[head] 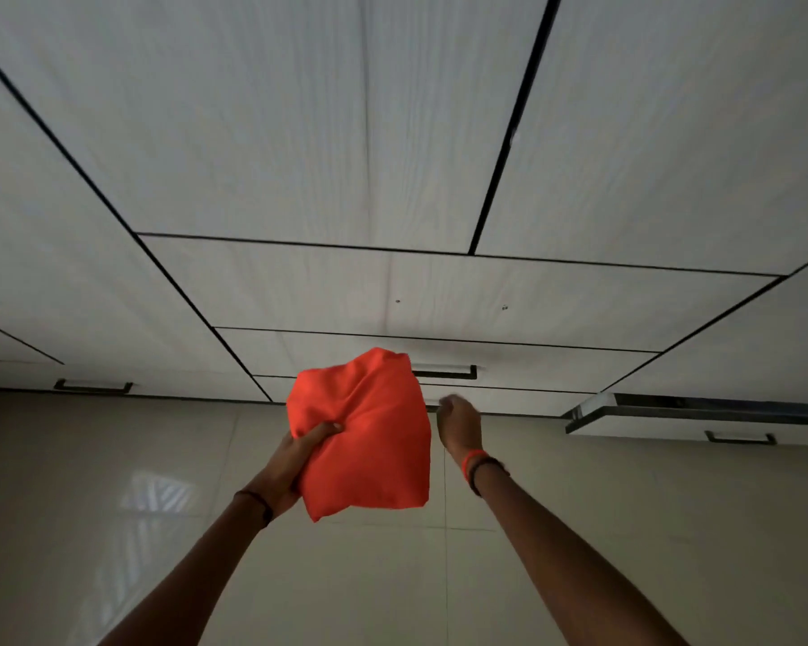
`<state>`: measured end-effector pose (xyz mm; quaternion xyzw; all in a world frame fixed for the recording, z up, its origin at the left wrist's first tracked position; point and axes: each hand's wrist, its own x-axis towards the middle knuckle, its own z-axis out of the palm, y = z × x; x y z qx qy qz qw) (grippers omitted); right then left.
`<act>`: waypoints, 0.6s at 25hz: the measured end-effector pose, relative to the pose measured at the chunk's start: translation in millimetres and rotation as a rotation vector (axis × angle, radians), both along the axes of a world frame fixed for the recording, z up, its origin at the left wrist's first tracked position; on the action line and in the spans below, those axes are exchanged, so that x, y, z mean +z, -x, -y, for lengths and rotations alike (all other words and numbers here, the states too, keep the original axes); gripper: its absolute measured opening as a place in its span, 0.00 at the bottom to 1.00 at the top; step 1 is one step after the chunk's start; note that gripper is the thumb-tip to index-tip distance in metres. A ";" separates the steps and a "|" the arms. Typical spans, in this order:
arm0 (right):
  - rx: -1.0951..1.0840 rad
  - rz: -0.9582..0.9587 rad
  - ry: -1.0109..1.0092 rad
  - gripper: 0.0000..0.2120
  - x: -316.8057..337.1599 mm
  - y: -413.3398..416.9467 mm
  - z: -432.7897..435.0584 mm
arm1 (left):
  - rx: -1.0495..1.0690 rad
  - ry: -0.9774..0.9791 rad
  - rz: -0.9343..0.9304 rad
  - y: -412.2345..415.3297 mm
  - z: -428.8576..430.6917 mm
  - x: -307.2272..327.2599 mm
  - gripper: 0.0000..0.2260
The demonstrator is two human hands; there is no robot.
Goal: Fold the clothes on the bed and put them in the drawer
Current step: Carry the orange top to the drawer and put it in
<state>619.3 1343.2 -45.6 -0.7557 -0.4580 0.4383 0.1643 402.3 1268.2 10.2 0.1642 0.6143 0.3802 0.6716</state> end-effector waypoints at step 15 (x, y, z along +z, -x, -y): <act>0.639 0.679 -0.250 0.15 -94.2 13.6 -79.2 | -0.063 0.030 0.051 31.9 -36.4 -79.7 0.23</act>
